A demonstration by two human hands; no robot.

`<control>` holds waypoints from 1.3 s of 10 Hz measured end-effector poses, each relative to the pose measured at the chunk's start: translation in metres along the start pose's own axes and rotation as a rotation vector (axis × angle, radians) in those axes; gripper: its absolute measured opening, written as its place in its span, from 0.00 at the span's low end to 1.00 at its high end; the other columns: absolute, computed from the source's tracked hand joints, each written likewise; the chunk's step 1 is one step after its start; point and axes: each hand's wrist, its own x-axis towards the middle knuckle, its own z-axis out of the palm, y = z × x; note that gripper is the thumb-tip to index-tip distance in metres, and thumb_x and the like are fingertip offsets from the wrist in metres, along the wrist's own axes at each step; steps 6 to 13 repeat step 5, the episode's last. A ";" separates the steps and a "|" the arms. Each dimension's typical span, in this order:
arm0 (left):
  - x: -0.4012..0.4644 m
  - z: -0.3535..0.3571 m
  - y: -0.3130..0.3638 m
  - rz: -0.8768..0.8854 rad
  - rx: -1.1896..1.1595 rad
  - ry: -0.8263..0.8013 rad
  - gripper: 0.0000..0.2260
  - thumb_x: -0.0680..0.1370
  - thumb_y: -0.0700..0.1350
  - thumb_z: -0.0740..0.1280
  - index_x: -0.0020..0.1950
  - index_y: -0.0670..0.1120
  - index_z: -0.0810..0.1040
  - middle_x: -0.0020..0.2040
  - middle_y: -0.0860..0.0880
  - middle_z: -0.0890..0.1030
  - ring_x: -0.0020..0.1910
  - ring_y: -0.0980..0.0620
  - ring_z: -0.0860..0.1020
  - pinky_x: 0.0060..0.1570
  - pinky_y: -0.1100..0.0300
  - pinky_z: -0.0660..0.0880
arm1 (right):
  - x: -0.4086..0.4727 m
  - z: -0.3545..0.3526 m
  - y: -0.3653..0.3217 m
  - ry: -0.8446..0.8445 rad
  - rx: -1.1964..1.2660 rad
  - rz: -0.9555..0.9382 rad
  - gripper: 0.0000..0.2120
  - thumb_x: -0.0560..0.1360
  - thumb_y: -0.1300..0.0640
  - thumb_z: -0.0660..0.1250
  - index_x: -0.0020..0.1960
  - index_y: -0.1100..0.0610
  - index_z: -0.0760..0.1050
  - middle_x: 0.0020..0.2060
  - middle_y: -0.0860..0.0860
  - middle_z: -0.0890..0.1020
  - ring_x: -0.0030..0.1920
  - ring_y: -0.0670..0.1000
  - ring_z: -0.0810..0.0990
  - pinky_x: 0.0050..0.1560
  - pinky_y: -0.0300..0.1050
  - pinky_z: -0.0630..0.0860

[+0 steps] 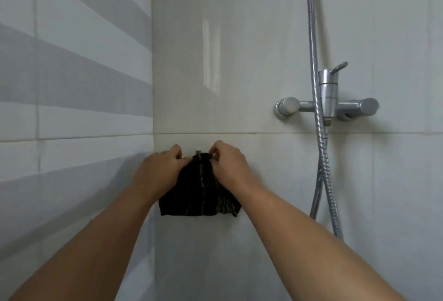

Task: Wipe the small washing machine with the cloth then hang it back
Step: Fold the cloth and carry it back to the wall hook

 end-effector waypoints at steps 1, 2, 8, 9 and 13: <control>0.011 0.028 -0.010 -0.092 -0.043 0.037 0.19 0.71 0.44 0.73 0.61 0.56 0.81 0.44 0.46 0.75 0.28 0.46 0.74 0.25 0.61 0.62 | 0.026 0.027 0.010 0.084 -0.251 -0.143 0.07 0.80 0.59 0.62 0.55 0.54 0.76 0.49 0.52 0.80 0.45 0.55 0.79 0.42 0.51 0.77; 0.009 0.053 -0.012 -0.158 -0.100 0.092 0.17 0.73 0.42 0.71 0.61 0.52 0.81 0.45 0.45 0.76 0.31 0.45 0.77 0.25 0.61 0.63 | 0.029 0.047 0.017 0.166 -0.467 -0.296 0.04 0.77 0.62 0.64 0.50 0.57 0.77 0.45 0.54 0.79 0.42 0.57 0.78 0.32 0.47 0.66; -0.045 0.060 0.075 -0.665 -0.967 0.099 0.14 0.80 0.39 0.59 0.60 0.47 0.81 0.57 0.51 0.79 0.50 0.56 0.78 0.48 0.69 0.73 | -0.052 0.041 0.029 0.093 -0.293 -0.159 0.15 0.76 0.51 0.62 0.61 0.51 0.78 0.55 0.52 0.74 0.53 0.56 0.74 0.48 0.52 0.73; -0.045 0.060 0.075 -0.665 -0.967 0.099 0.14 0.80 0.39 0.59 0.60 0.47 0.81 0.57 0.51 0.79 0.50 0.56 0.78 0.48 0.69 0.73 | -0.052 0.041 0.029 0.093 -0.293 -0.159 0.15 0.76 0.51 0.62 0.61 0.51 0.78 0.55 0.52 0.74 0.53 0.56 0.74 0.48 0.52 0.73; -0.045 0.060 0.075 -0.665 -0.967 0.099 0.14 0.80 0.39 0.59 0.60 0.47 0.81 0.57 0.51 0.79 0.50 0.56 0.78 0.48 0.69 0.73 | -0.052 0.041 0.029 0.093 -0.293 -0.159 0.15 0.76 0.51 0.62 0.61 0.51 0.78 0.55 0.52 0.74 0.53 0.56 0.74 0.48 0.52 0.73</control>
